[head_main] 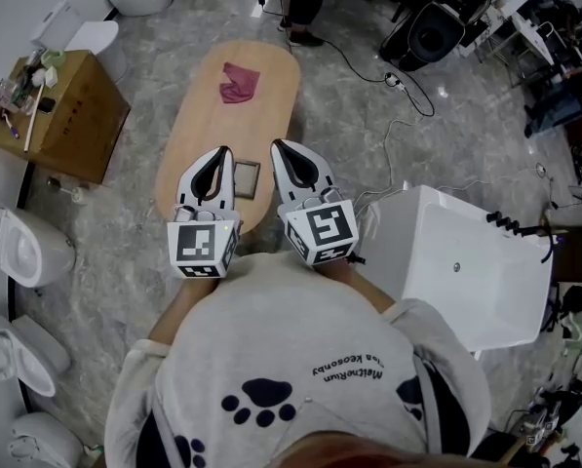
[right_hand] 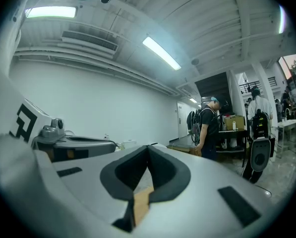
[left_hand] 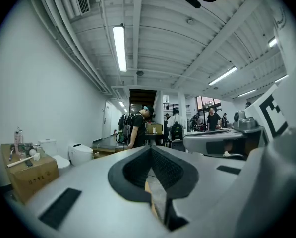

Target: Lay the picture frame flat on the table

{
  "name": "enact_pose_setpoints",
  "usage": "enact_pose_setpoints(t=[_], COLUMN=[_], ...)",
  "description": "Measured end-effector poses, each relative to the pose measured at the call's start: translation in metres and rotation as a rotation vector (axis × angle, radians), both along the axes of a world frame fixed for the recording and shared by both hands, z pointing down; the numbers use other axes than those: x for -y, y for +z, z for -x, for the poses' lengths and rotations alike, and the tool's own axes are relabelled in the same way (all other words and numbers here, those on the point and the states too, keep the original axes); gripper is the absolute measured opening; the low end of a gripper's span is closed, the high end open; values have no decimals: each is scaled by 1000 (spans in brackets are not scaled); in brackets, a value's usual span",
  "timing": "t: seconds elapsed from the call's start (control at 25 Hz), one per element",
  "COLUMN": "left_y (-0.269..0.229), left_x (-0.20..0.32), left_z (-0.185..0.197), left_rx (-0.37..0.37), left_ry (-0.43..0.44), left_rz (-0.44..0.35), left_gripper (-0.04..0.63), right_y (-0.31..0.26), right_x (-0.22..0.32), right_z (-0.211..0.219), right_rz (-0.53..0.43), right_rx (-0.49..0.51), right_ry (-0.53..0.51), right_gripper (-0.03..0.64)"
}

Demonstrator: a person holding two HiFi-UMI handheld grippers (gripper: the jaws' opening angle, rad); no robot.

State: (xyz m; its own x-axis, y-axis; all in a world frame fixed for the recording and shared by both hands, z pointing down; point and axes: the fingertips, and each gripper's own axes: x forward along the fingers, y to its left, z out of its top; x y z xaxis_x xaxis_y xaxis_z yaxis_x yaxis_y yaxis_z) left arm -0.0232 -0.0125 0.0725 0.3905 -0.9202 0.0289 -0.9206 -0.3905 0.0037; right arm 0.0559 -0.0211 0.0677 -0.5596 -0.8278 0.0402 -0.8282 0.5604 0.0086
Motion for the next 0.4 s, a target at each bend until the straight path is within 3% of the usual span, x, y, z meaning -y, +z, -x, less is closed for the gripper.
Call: enact_pose_setpoints(t=[0.4], left_y=[2], left_x=[-9], left_z=[-16], left_rx=[-8], left_ry=[-14], left_rz=[-2], left_gripper=[11], right_y=[2], right_x=[-8], right_z=[-13], right_rz=[-1], right_rx=[3], right_ry=[-17], right_gripper=[11])
